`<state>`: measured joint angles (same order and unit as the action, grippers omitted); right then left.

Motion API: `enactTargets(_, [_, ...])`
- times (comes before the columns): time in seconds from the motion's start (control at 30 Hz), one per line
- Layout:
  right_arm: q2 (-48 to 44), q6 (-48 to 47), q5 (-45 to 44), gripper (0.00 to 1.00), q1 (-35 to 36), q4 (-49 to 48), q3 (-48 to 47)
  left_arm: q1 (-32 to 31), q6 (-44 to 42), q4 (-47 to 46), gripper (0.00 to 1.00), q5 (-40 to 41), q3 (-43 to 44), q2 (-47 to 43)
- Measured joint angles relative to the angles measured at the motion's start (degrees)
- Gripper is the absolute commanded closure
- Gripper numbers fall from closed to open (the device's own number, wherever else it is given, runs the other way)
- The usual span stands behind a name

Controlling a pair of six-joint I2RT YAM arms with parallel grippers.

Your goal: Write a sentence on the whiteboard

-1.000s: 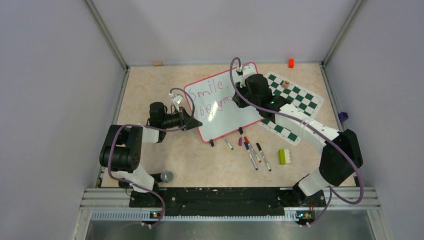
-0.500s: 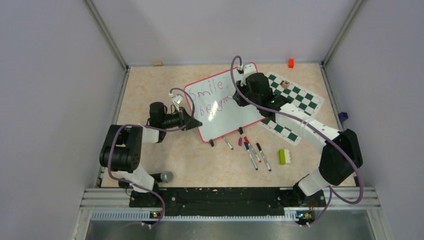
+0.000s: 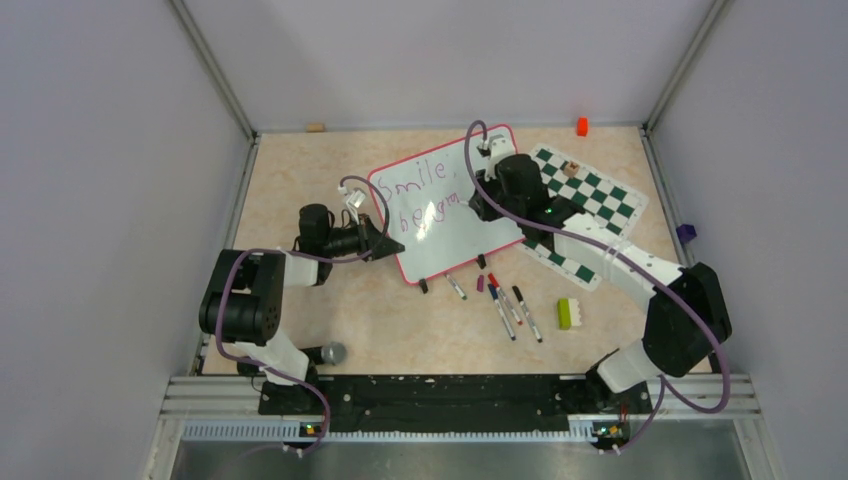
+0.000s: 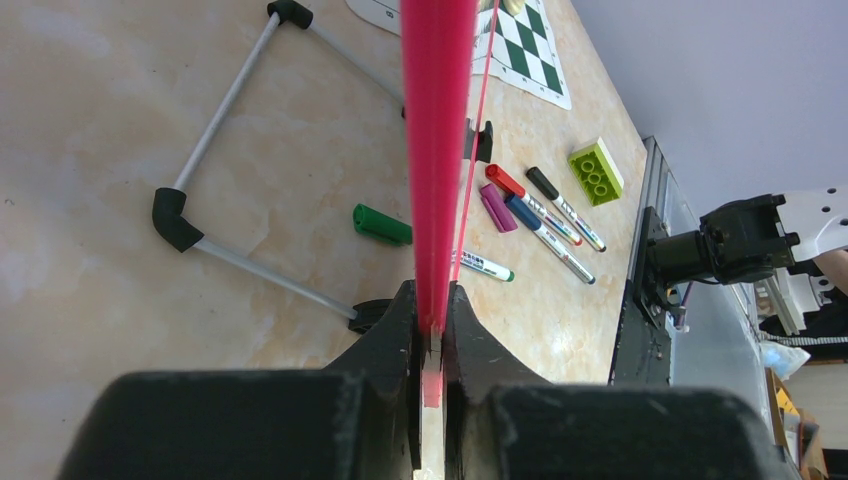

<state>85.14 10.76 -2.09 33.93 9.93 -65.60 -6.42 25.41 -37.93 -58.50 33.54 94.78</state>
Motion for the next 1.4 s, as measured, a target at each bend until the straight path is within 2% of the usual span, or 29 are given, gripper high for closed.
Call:
enactTargets(0.83, [-2.89, 1.05, 4.66, 1.0, -4.48, 0.76, -0.85, -0.04, -0.09, -0.02, 1.0, -0.09, 0.0, 0.0])
enactTargets(1.4, [0.52, 1.25, 6.69, 1.0, -4.48, -0.7, -0.94, -0.04, -0.02, 0.0, 1.0, -0.07, 0.0, 0.0])
